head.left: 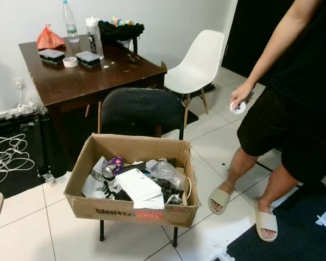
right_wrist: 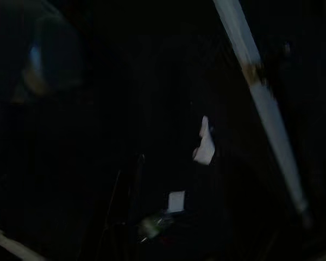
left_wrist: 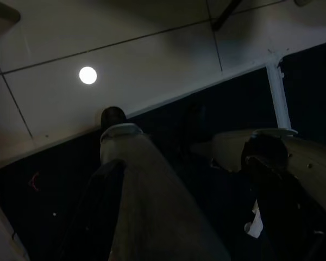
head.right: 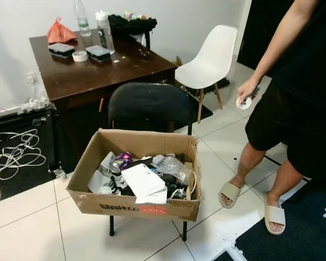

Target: Picking trash to rubbish bin

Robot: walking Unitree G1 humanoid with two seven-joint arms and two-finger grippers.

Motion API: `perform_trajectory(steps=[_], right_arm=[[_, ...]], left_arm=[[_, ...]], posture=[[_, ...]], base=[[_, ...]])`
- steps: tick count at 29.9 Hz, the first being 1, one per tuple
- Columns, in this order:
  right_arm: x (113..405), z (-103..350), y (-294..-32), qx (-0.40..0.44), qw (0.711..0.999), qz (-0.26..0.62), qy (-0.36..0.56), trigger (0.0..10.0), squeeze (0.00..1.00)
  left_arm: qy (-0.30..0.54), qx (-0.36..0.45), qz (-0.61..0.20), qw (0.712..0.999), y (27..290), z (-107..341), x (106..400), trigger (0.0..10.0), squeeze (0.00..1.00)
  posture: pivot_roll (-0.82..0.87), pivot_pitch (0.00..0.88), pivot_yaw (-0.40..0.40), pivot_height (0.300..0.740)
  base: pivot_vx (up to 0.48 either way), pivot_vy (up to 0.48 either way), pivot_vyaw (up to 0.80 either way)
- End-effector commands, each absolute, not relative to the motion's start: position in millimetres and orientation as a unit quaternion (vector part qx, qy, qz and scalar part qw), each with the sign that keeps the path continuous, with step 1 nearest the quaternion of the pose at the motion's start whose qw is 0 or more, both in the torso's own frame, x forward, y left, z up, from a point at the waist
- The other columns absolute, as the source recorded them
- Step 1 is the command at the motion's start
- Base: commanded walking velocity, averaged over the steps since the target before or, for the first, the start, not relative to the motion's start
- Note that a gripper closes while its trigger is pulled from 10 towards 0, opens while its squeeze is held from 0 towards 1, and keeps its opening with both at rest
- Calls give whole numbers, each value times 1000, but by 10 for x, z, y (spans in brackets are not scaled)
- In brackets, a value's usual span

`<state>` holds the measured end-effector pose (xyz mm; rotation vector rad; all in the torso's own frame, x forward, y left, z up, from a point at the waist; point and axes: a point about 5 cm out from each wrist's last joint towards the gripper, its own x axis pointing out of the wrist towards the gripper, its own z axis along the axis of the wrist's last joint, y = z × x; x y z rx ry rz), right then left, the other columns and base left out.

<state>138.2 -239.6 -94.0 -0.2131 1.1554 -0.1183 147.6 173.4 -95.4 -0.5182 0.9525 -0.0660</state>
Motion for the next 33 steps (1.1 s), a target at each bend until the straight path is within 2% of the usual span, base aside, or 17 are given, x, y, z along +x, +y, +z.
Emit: perform_trajectory(steps=[1, 9, 19, 33], right_arm=[[1414, -948, -2320, -109, 831, -30, 544, 10000, 0], [1623, -906, -2137, -159, 832, 40, 530, 10000, 0], [1633, -939, -1907, -206, 816, 119, 527, 10000, 0], [1863, -838, -1899, -228, 819, 136, 510, 10000, 0]], left_arm=[[469, -245, -30, 848, 1686, -995, 1385, 10000, 0], [465, -245, -33, 850, 1636, -978, 1451, 10000, 0], [466, -250, -9, 849, 1636, -990, 1441, 10000, 0], [446, -254, -17, 858, 1512, -909, 1675, 10000, 0]], posture=[[-128, 58, 22, 740], [-108, 50, 3, 740], [-61, 0, -35, 740], [-41, 0, -55, 740]], base=[[0, 0, 0], [0, 0, 0], [0, 0, 0], [0, 0, 0]])
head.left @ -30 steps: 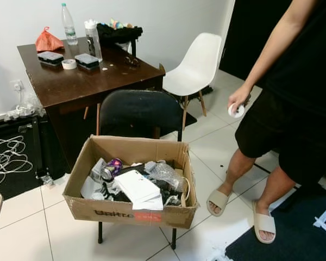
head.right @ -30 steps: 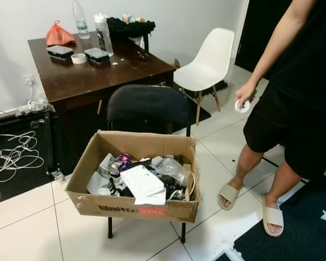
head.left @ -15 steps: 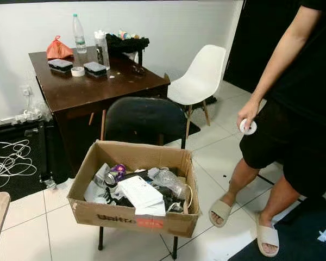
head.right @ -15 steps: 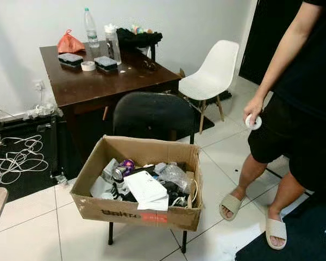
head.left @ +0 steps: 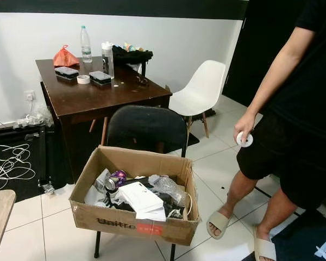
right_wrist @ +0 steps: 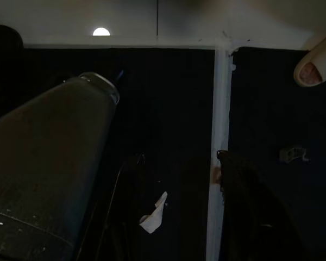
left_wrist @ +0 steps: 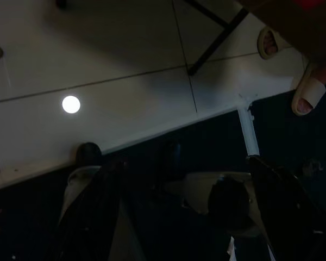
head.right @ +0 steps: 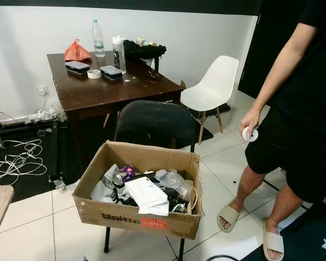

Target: Picking trash to rubbish bin

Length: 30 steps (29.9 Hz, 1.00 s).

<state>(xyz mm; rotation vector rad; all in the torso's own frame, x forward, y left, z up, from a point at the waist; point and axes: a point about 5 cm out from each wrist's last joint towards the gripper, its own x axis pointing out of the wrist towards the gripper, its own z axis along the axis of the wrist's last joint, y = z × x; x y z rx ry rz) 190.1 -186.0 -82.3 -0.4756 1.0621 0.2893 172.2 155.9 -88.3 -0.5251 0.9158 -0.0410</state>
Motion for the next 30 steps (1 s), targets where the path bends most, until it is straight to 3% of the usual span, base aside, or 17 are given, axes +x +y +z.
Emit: perform_trajectory(steps=[1, 10, 30], right_arm=[[1885, -825, -1912, -229, 820, 134, 508, 10000, 0], [1862, -827, -1973, -239, 814, 136, 512, 10000, 0], [1679, -907, -2010, -250, 798, 132, 533, 10000, 0]], left_arm=[[446, -254, -17, 858, 1495, -904, 1691, 10000, 0], [452, -251, -27, 856, 1420, -900, 1711, 10000, 0], [475, -237, -34, 846, 1440, -979, 1512, 10000, 0]], posture=[[-43, 0, -62, 740], [-46, 0, -70, 740], [-58, 0, -36, 740]], base=[[0, 0, 0], [0, 0, 0], [-285, 0, 0]])
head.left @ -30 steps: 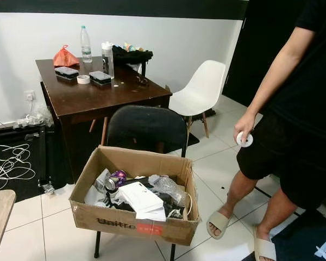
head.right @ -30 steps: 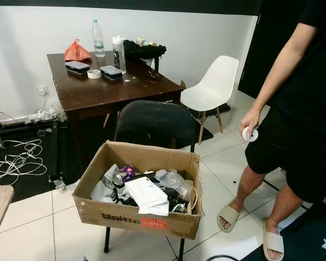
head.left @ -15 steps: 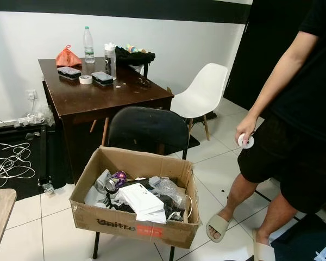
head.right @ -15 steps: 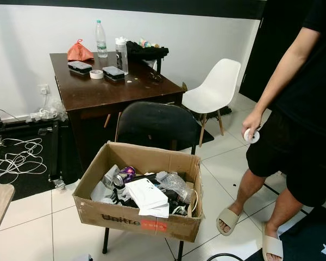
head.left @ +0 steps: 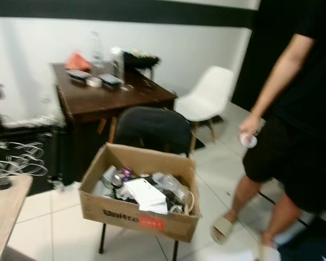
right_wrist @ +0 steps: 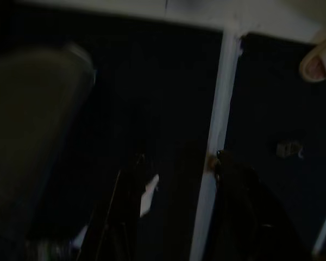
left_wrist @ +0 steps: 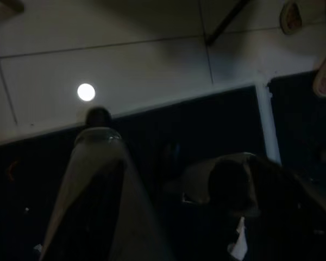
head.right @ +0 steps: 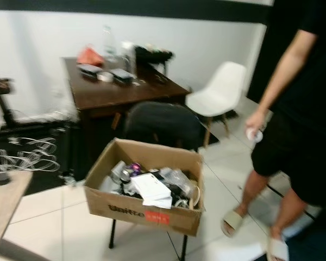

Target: Picking trash to rubbish bin

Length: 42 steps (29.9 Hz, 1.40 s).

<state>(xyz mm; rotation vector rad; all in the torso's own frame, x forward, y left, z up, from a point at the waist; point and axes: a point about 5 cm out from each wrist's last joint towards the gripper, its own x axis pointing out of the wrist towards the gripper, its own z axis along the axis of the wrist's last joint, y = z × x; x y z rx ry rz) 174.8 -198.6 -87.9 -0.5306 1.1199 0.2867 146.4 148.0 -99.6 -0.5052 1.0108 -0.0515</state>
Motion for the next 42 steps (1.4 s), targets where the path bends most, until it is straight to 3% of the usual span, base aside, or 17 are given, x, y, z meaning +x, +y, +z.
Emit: perform_trajectory(steps=[1, 12, 25, 31, 42], right_arm=[[1670, -911, -2009, -249, 797, 131, 534, 10000, 0], [1613, -941, -1970, -244, 796, 130, 538, 10000, 0], [1572, -950, -2014, -236, 798, 123, 541, 10000, 0], [1579, -944, -2029, -222, 801, 121, 542, 10000, 0], [1600, -938, -2012, -230, 798, 132, 540, 10000, 0]], left_arm=[[476, -236, -35, 846, 1441, -980, 1508, 10000, 0], [474, -217, -58, 851, 1491, -976, 1495, 10000, 0], [474, -213, -76, 851, 1450, -963, 1524, 10000, 0], [473, -216, -69, 851, 1441, -961, 1536, 10000, 0], [478, -209, -76, 850, 1432, -972, 1506, 10000, 0]], posture=[[-58, 0, -36, 740], [-61, 0, -23, 740], [-68, 0, -18, 740], [-69, 0, -20, 740], [-68, 0, -17, 740]], base=[[-300, 0, 0], [0, 0, 0], [0, -467, 0], [0, 0, 0], [0, 0, 797]])
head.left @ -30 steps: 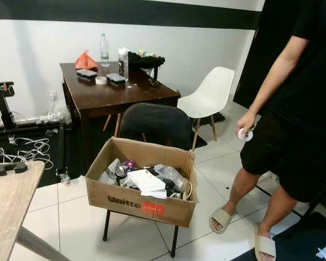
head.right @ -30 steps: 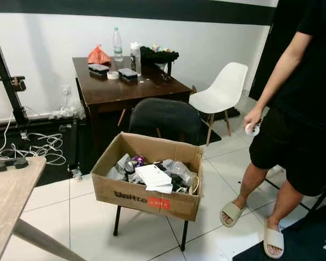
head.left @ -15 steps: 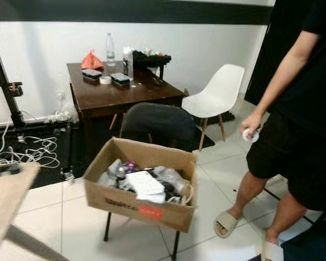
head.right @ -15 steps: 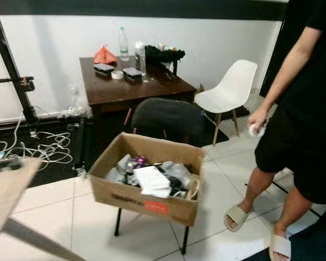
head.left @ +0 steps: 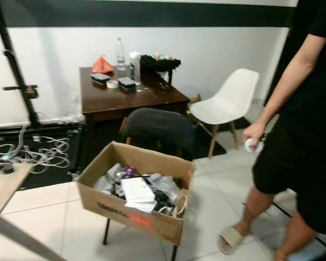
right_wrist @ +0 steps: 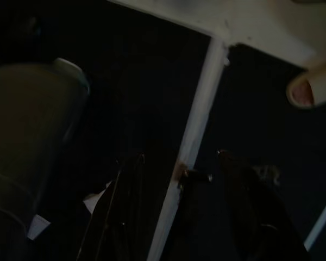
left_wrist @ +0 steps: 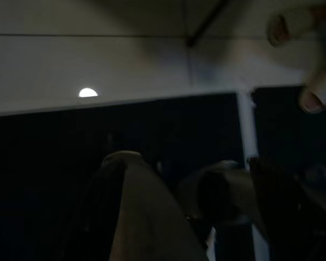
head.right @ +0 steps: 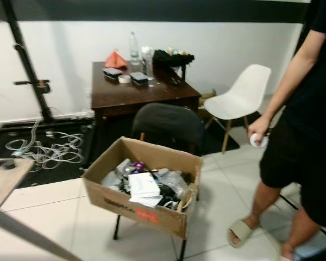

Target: Picking trash to rubbish bin

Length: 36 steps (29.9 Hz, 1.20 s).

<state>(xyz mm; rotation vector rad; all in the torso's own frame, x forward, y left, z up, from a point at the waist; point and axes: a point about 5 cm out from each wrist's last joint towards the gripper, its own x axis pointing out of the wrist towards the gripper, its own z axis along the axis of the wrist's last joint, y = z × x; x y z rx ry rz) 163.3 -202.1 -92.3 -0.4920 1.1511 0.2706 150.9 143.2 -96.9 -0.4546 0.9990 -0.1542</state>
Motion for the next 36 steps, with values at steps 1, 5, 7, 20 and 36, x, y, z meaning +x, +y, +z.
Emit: perform_trajectory(steps=[1, 5, 7, 20, 36], right_arm=[[1596, -940, -2010, -231, 798, 133, 540, 10000, 0], [1576, -946, -2018, -237, 795, 135, 542, 10000, 0], [1565, -949, -2029, -242, 794, 133, 542, 10000, 0], [1605, -916, -2138, -249, 797, 107, 540, 10000, 0], [1559, -931, -2148, -250, 792, 112, 546, 10000, 0]], left_arm=[[478, -208, -76, 850, 1430, -974, 1499, 10000, 0], [483, -206, -81, 847, 1418, -989, 1456, 10000, 0], [485, -205, -82, 846, 1413, -996, 1437, 10000, 0], [488, -192, -99, 845, 1405, -997, 1425, 10000, 0], [440, -176, -17, 880, 2030, -837, 1697, 10000, 0]], posture=[[-68, 0, -17, 740], [-70, 0, -16, 740], [-70, 4, -17, 740], [-88, 35, 13, 740], [-41, 20, -2, 740]], base=[[0, 0, 794], [0, 0, 794], [0, 0, 794], [0, 0, 794], [0, 0, 794]])
